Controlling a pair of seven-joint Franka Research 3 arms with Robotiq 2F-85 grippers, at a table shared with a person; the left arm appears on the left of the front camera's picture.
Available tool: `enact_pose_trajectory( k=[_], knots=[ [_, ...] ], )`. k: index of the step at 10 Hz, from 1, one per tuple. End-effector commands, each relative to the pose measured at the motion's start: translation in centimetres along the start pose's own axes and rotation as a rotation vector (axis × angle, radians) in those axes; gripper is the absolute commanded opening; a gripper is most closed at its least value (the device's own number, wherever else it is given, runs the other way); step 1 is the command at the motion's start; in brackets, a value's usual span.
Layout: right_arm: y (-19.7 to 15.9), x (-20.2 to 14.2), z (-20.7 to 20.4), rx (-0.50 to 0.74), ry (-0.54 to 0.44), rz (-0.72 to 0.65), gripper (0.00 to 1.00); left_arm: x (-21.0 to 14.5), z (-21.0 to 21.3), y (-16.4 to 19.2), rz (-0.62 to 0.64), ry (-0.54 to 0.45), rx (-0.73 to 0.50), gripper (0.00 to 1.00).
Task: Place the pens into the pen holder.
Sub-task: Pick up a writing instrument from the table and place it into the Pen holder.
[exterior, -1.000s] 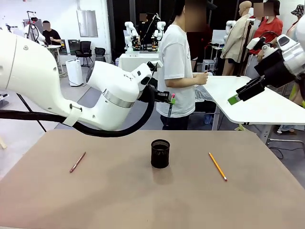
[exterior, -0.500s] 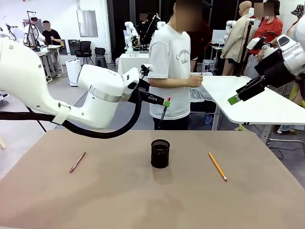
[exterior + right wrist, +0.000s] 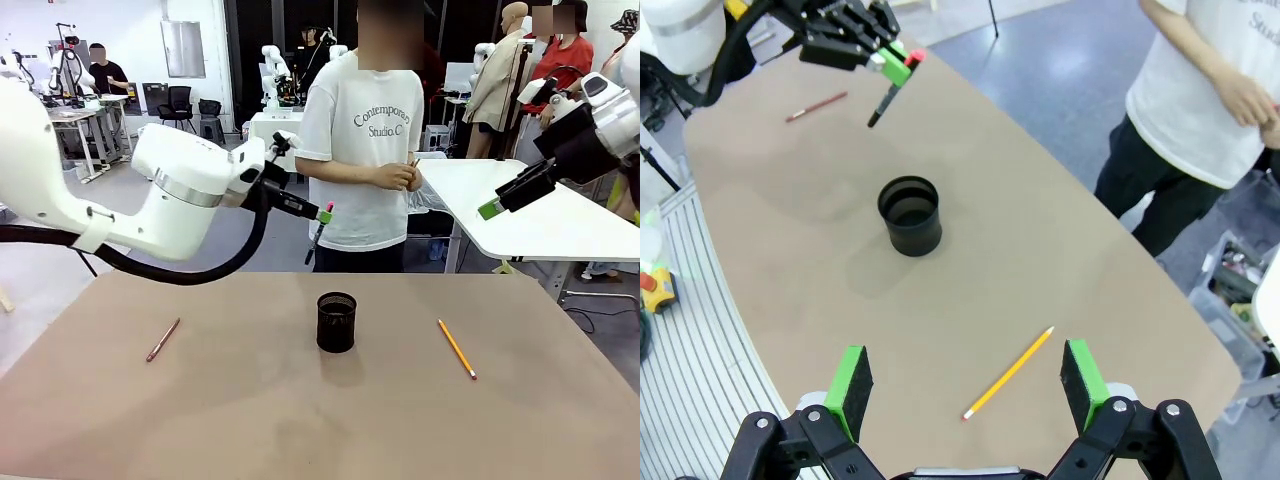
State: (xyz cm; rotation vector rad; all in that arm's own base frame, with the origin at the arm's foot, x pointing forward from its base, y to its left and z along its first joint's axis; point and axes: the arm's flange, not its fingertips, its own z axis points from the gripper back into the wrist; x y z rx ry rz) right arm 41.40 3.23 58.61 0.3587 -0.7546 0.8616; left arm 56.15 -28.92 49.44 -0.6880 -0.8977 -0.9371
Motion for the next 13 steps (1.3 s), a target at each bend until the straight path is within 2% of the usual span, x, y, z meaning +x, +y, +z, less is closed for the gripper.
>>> enact_pose_trajectory(
  k=[1,4,7,8,10,13],
  knots=[
    [0.1,0.2,0.0,0.012,-0.014,-0.017,1.0,-0.4,5.0,0.0,0.022,-0.015,-0.019,0.0],
    [0.1,0.2,0.0,0.012,-0.014,-0.017,1.0,-1.0,11.5,2.0,0.067,-0.049,-0.076,0.0],
    [0.1,0.2,0.0,0.012,-0.014,-0.017,1.0,-2.4,17.9,2.6,0.038,-0.137,-0.146,0.0],
    [0.1,0.2,0.0,0.012,-0.014,-0.017,1.0,-3.2,19.3,2.9,0.042,-0.16,-0.159,0.0],
    [0.1,0.2,0.0,0.012,-0.014,-0.017,1.0,-4.6,21.9,2.6,-0.001,-0.145,-0.238,0.0],
    [0.1,0.2,0.0,0.012,-0.014,-0.017,1.0,-5.9,22.9,2.3,-0.026,-0.248,-0.253,0.0]
  ],
)
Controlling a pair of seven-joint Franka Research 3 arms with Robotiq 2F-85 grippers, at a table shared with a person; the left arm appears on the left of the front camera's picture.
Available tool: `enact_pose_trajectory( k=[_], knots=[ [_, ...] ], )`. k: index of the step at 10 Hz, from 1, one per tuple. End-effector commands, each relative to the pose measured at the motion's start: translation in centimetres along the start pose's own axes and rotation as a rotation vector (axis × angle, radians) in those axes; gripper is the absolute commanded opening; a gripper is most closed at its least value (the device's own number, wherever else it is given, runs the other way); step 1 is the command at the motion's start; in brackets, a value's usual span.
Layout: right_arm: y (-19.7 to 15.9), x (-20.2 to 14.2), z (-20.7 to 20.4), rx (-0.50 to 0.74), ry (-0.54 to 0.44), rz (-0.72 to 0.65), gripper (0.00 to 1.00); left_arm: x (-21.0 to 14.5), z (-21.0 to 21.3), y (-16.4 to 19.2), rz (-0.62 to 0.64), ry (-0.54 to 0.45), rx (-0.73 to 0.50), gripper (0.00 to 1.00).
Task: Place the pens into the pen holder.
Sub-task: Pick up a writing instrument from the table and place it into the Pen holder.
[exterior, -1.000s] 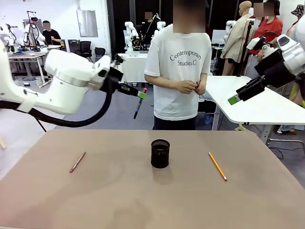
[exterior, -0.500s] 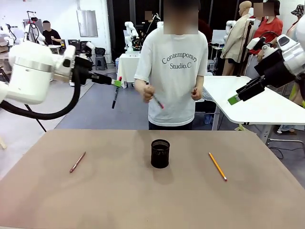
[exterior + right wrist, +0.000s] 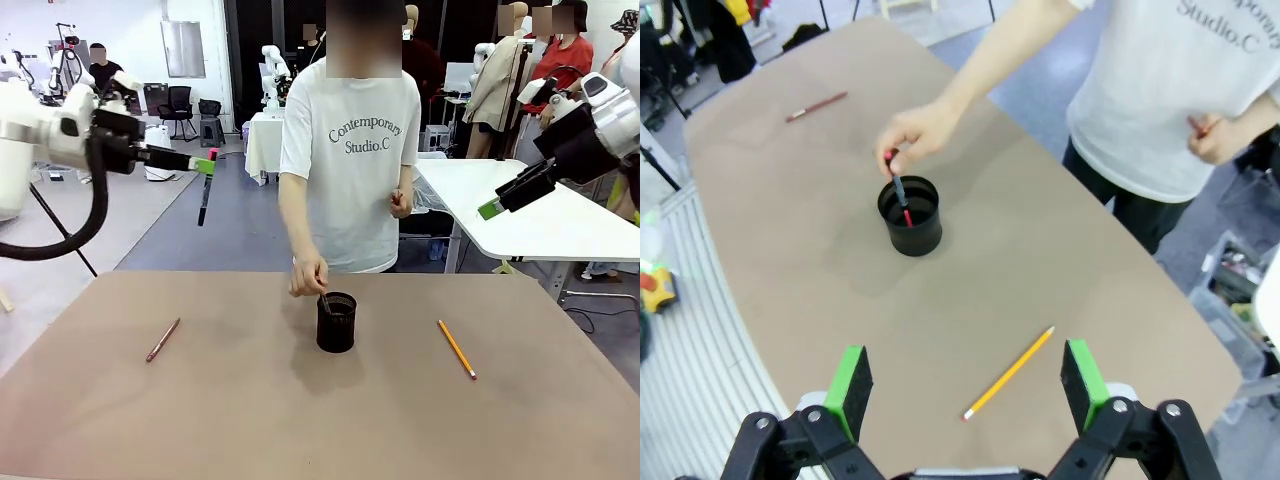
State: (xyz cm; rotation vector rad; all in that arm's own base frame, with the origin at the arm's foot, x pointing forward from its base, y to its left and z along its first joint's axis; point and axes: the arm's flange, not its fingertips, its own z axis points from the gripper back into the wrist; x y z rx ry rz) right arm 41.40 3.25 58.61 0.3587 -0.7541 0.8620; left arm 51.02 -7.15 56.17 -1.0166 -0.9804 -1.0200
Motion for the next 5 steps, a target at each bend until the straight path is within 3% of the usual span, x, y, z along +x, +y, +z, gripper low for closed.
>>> enact_pose_trajectory(
  k=[1,5],
  knots=[
    [0.1,0.14,-0.02,0.011,-0.015,-0.018,1.0,1.16,-0.95,1.27,0.003,0.018,0.007,0.0],
    [0.1,0.14,-0.02,0.011,-0.015,-0.018,1.0,1.16,-0.95,1.27,0.003,0.018,0.007,0.0]
  ],
)
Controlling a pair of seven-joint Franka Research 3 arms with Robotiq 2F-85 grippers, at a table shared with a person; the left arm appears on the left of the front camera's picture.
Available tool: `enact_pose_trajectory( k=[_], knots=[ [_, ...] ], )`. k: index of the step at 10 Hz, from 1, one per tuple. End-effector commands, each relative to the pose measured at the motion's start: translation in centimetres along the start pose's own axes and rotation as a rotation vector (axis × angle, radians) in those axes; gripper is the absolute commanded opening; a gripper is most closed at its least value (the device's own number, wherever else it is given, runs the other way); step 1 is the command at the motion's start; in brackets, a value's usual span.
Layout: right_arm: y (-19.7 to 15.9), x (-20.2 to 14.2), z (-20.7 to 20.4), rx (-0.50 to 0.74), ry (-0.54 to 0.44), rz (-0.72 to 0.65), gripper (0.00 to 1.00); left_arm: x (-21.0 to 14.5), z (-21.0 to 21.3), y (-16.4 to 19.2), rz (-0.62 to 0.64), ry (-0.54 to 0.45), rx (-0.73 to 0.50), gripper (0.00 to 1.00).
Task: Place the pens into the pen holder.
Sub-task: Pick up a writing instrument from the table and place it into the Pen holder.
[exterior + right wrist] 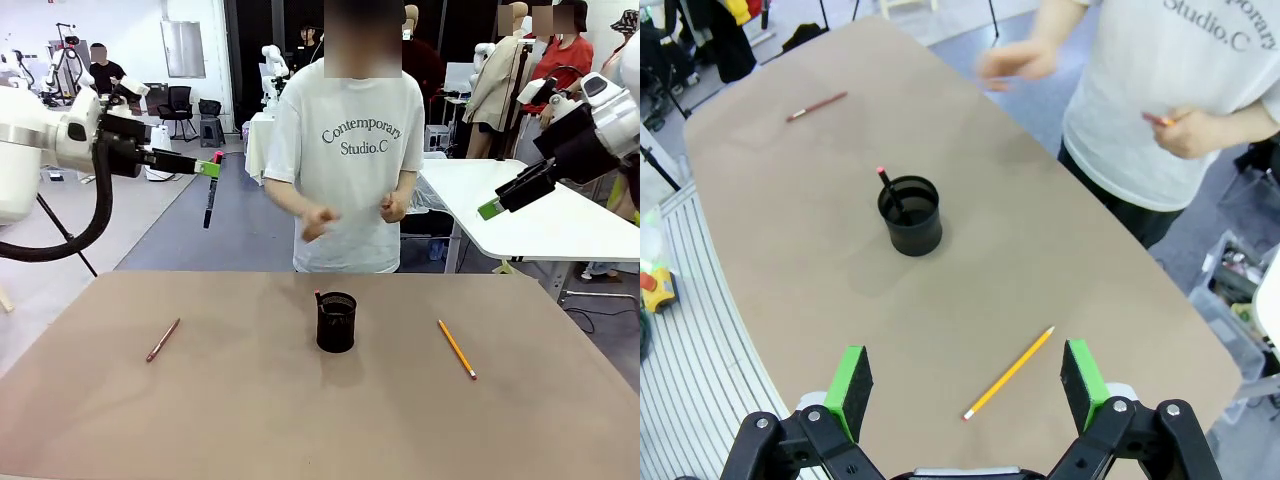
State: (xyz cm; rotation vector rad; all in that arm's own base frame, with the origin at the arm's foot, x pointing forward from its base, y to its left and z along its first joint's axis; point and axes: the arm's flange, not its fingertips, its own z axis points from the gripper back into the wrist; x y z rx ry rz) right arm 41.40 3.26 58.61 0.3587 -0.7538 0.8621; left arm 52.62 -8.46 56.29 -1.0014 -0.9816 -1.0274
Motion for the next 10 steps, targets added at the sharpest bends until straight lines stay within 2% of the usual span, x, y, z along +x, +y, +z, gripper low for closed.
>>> enact_pose_trajectory(
  k=[1,10],
  knots=[
    [0.1,0.14,-0.01,0.011,-0.015,-0.018,1.0,0.42,0.53,0.03,0.013,0.009,0.0,0.0],
    [0.1,0.14,-0.01,0.011,-0.015,-0.018,1.0,0.42,0.53,0.03,0.013,0.009,0.0,0.0]
  ],
)
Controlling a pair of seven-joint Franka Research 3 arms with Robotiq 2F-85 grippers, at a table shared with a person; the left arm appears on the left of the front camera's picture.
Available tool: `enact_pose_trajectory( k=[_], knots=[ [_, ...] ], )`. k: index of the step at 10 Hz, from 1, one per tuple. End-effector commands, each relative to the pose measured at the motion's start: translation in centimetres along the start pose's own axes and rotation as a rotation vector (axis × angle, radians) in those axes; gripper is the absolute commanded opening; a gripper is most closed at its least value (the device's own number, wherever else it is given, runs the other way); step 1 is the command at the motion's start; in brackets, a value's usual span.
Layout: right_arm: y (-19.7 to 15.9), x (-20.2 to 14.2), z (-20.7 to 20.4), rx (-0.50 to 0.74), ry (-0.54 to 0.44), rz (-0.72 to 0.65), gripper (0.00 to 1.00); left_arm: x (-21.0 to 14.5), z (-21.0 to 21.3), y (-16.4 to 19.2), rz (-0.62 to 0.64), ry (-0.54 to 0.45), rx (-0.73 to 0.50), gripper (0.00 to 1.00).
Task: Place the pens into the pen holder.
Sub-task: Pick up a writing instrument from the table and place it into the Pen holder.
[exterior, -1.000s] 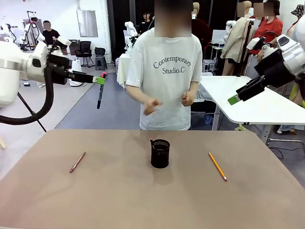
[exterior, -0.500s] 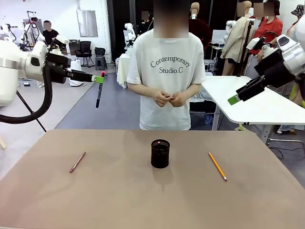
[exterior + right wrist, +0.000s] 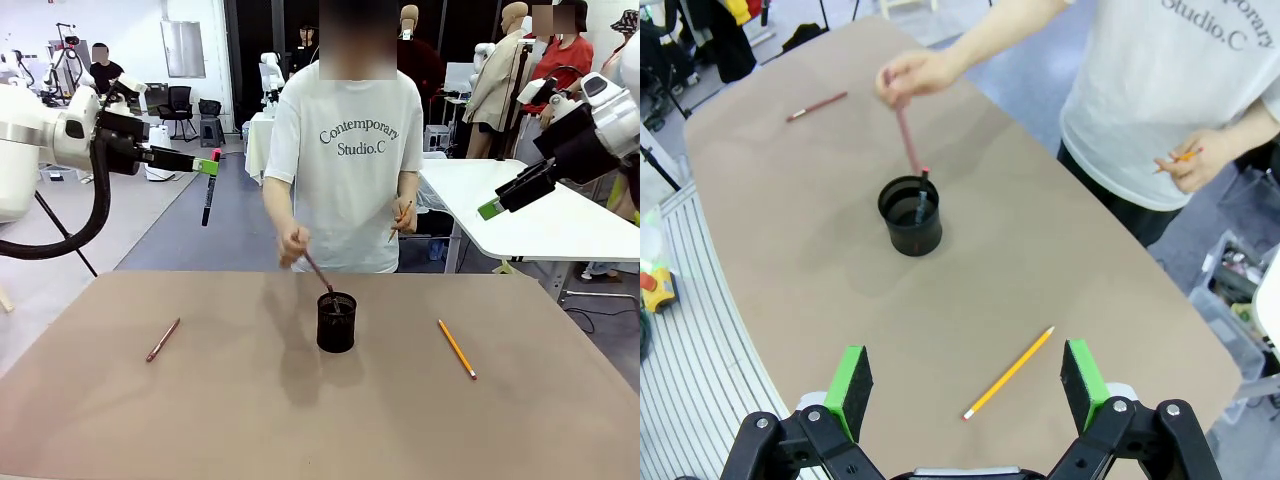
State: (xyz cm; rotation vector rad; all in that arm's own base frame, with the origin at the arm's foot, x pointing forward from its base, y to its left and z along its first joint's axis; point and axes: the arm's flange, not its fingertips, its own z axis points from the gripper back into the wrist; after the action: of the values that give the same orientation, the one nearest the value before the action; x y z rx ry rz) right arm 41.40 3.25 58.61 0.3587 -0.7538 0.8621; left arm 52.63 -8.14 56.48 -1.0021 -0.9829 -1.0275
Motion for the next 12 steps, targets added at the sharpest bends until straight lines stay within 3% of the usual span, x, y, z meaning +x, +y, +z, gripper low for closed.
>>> enact_pose_trajectory(
  k=[1,12],
  knots=[
    [0.1,0.14,-0.01,0.011,-0.015,-0.018,1.0,0.3,0.18,-0.02,0.013,0.01,0.0,0.0],
    [0.1,0.14,-0.01,0.011,-0.015,-0.018,1.0,0.3,0.18,-0.02,0.013,0.01,0.0,0.0]
  ],
)
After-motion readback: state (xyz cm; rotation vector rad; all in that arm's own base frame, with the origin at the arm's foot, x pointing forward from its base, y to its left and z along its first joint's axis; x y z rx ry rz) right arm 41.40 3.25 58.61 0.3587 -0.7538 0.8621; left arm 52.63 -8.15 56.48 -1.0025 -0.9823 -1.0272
